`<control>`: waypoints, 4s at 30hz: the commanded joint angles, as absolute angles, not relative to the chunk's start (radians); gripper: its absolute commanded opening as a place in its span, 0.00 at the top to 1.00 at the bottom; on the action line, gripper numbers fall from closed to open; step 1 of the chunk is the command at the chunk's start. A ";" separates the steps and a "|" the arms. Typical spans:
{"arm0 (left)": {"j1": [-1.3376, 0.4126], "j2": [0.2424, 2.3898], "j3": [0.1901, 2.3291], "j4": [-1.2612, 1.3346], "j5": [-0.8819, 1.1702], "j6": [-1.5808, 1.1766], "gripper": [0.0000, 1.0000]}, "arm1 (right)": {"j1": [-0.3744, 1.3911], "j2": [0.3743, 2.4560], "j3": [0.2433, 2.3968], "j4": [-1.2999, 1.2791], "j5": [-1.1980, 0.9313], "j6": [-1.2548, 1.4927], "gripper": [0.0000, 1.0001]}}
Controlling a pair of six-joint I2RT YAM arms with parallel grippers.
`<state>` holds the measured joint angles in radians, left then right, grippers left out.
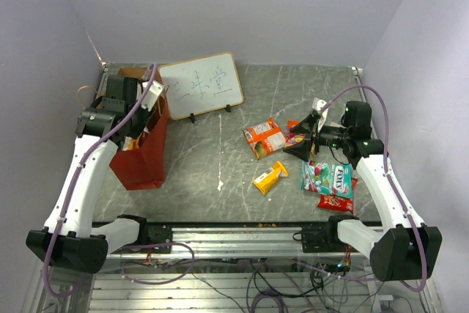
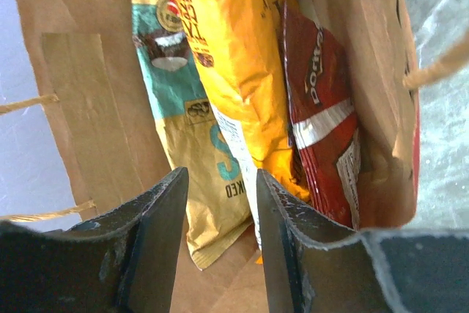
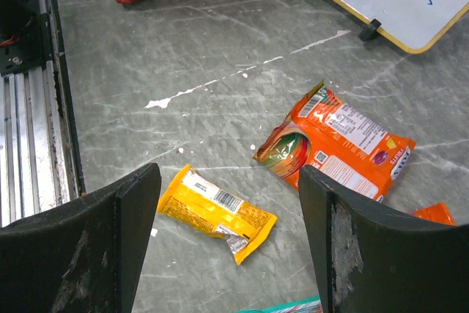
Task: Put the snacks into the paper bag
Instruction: Place the snack in the paper bag, then pick up the snack from the center of the board.
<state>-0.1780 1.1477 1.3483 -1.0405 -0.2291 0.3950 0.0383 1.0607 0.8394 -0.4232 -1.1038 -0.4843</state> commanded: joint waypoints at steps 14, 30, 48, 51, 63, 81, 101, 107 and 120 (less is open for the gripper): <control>0.015 1.248 1.458 -0.822 0.172 0.289 0.49 | 0.028 1.061 0.825 -0.407 -1.099 -0.496 0.24; 0.023 1.400 1.411 -0.665 0.192 0.226 0.68 | 0.021 1.060 0.827 -0.413 -1.102 -0.501 0.24; 0.023 1.462 1.353 -0.674 0.228 0.247 0.66 | 0.020 1.056 0.801 -0.383 -1.065 -0.498 0.23; 0.023 1.410 1.352 -0.674 0.192 0.271 0.57 | 0.017 1.072 0.803 -0.374 -1.034 -0.481 0.23; 0.023 1.247 1.345 -0.647 0.090 0.301 0.26 | -0.029 1.060 0.806 -0.320 -0.986 -0.380 0.18; 0.023 1.046 1.311 -0.512 -0.035 0.242 0.01 | -0.028 1.038 0.877 -0.377 -0.643 -0.315 0.00; 0.017 1.025 1.396 -0.570 0.518 0.201 0.01 | -0.025 1.217 0.973 -0.674 -0.491 -0.586 0.07; -0.191 1.089 1.449 -0.682 0.335 0.296 0.01 | -0.012 1.267 0.954 -0.702 -0.422 -0.636 0.15; -0.410 1.078 1.393 -0.669 0.313 0.352 0.01 | 0.097 1.355 0.866 -0.581 -0.258 -0.566 0.32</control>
